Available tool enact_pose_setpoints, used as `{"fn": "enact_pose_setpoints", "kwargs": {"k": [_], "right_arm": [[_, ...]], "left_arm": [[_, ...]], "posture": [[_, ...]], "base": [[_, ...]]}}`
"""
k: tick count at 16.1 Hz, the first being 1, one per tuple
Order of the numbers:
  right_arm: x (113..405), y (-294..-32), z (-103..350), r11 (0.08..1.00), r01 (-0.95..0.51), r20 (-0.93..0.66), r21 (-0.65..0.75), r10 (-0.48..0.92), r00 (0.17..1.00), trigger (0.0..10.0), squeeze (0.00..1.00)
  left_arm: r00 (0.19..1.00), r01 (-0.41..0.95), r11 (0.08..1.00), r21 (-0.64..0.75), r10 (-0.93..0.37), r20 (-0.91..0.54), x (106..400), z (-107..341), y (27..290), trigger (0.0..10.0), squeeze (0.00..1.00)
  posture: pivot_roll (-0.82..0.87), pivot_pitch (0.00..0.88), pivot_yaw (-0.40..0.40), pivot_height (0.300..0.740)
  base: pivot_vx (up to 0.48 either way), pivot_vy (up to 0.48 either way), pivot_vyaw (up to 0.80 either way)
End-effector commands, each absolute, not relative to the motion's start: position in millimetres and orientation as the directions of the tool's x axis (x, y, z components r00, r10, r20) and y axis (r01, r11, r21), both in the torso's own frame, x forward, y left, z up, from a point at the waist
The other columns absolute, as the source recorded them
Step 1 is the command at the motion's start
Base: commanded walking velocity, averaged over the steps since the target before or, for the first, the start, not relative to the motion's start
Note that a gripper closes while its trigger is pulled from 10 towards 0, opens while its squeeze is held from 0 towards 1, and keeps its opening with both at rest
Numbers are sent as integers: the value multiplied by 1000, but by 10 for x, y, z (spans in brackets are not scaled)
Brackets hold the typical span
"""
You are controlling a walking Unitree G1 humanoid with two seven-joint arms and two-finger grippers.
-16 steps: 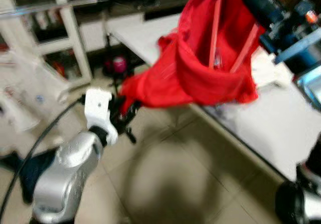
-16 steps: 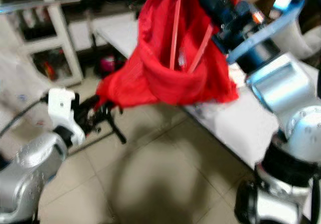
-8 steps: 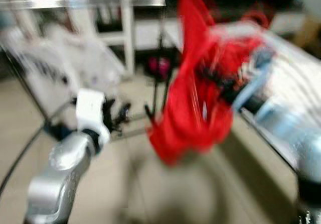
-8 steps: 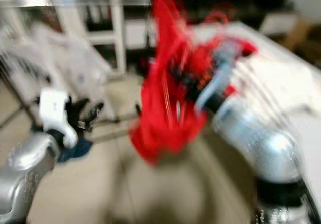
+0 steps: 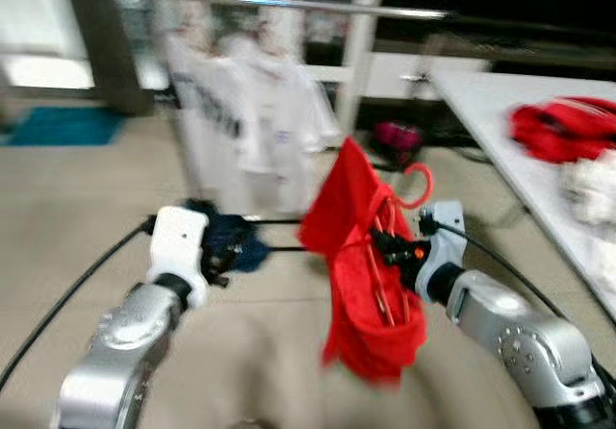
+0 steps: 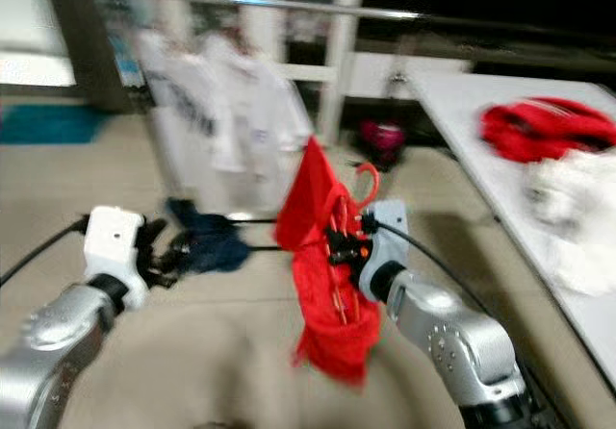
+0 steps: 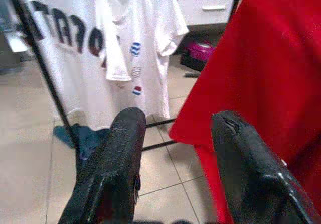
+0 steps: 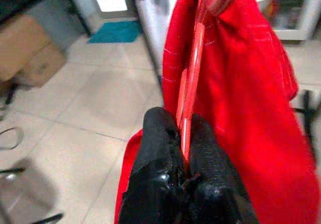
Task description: Hang hanger
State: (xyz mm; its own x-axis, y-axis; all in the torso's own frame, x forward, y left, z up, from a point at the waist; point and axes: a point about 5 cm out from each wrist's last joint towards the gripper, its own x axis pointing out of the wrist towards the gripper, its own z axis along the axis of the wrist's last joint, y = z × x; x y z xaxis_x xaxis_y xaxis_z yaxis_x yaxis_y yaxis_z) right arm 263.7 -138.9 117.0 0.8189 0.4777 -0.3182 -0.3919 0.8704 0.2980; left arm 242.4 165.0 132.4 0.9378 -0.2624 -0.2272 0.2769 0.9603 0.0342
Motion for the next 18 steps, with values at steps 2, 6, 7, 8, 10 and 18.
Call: {"fn": "enact_pose_setpoints", "kwargs": {"k": [2,6,7,8,10,18], "right_arm": [[2641,-1357,1264,858,-435,-251,271,500,829,10000,0],[2651,-1323,1247,854,-461,-234,242,513,826,10000,0],[2660,-1307,1274,850,-474,-220,229,520,826,10000,0],[2670,-1293,1296,850,-482,-211,213,522,826,10000,0],[2690,-1276,1332,847,-500,-210,179,530,822,10000,0],[2720,-1225,1504,802,-594,-290,58,583,759,10000,0]], "left_arm": [[941,273,961,53,-255,-221,2473,1353,1624,10000,0],[939,286,958,36,-272,-211,2489,1353,1592,10000,0],[937,298,953,48,-282,-205,2495,1369,1582,10000,0],[936,307,950,58,-291,-197,2504,1391,1575,10000,0],[930,332,942,43,-319,-183,2512,1433,1571,10000,0],[859,509,850,132,-492,-143,2683,1626,1593,10000,0]], "posture": [[-67,0,-64,740],[-73,0,-53,740],[-73,0,-53,740],[-73,0,-53,740],[-69,0,-49,740],[-81,0,-41,740]], "base": [[0,-480,0],[0,0,0],[0,0,0],[0,0,0],[0,0,0],[0,0,0]]}}
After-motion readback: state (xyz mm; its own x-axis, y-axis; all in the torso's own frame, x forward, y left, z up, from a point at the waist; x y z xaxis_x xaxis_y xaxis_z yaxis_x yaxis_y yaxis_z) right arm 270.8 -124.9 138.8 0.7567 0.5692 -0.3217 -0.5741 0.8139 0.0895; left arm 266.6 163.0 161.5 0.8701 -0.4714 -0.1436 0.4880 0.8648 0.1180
